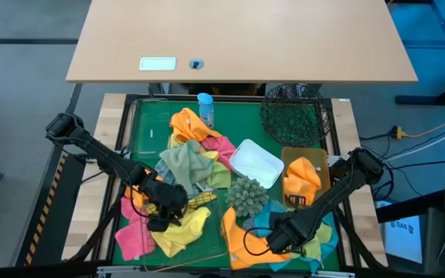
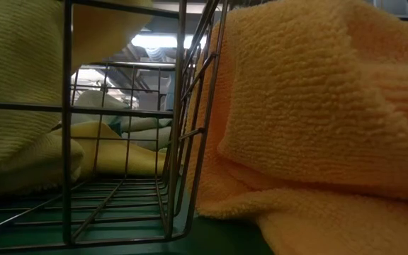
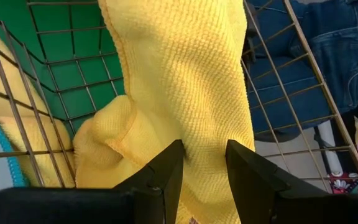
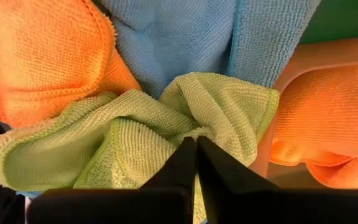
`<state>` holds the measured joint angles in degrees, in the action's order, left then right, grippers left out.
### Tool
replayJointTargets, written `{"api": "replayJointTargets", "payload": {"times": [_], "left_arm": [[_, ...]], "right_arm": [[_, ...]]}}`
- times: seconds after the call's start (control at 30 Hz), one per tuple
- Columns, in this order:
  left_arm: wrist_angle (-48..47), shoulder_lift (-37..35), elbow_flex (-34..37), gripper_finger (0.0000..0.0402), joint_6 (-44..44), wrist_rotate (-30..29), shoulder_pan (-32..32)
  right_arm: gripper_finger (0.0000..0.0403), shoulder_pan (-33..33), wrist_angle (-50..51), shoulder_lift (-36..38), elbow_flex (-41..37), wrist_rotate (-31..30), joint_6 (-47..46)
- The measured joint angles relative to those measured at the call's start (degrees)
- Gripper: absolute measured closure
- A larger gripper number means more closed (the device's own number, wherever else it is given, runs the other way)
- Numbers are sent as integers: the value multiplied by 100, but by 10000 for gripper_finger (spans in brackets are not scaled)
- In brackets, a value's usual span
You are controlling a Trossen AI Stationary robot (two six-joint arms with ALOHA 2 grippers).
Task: Sort microfiber towel by color & place in baskets
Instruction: Put the green microfiber cloth into the white bin
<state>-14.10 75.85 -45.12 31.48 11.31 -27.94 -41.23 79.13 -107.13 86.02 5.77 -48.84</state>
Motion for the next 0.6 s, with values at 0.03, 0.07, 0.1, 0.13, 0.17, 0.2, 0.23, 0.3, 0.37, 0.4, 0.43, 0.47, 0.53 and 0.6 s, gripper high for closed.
{"api": "replayJointTargets", "payload": {"times": [0.03, 0.07, 0.1, 0.13, 0.17, 0.2, 0.23, 0.3, 0.37, 0.4, 0.43, 0.47, 0.53, 0.6], "left_arm": [[32, 0, 2, 285, 0, 0, 0], [65, 0, 2, 285, 2, 4, 0], [88, 0, 2, 285, 4, 18, 0], [91, 0, 2, 285, 2, 28, 0], [89, 0, 2, 285, 3, 28, 0], [89, 0, 2, 285, 2, 30, 0], [89, 0, 2, 285, 3, 32, 0], [89, 0, 2, 285, 4, 33, 0], [89, 0, 2, 285, 2, 33, 0], [89, 0, 2, 285, -1, 33, 0], [88, 0, 2, 285, -1, 33, 0], [89, 0, 2, 285, 0, 33, 0], [89, 0, 2, 285, 2, 33, 0], [89, 0, 2, 285, 45, 29, 0]], "right_arm": [[381, 0, 0, 0, 0, -8, 1], [381, 0, 1, 0, 0, -14, 16], [384, 0, 1, 0, 2, -14, 66], [390, 0, 19, 0, 22, -14, 123], [395, 0, 38, 0, 62, -14, 187], [398, 1, 44, 0, 117, -16, 271], [398, 12, 48, 0, 188, -17, 309], [395, 73, 50, 0, 375, -28, 408], [397, 157, 84, 0, 613, -138, 534], [399, 198, 132, 0, 751, -214, 620], [400, 238, 215, 0, 898, -317, 730], [400, 279, 311, 0, 1038, -431, 824], [399, 377, 525, 0, 1345, -687, 958], [400, 488, 716, 0, 1671, -840, 1135]]}}
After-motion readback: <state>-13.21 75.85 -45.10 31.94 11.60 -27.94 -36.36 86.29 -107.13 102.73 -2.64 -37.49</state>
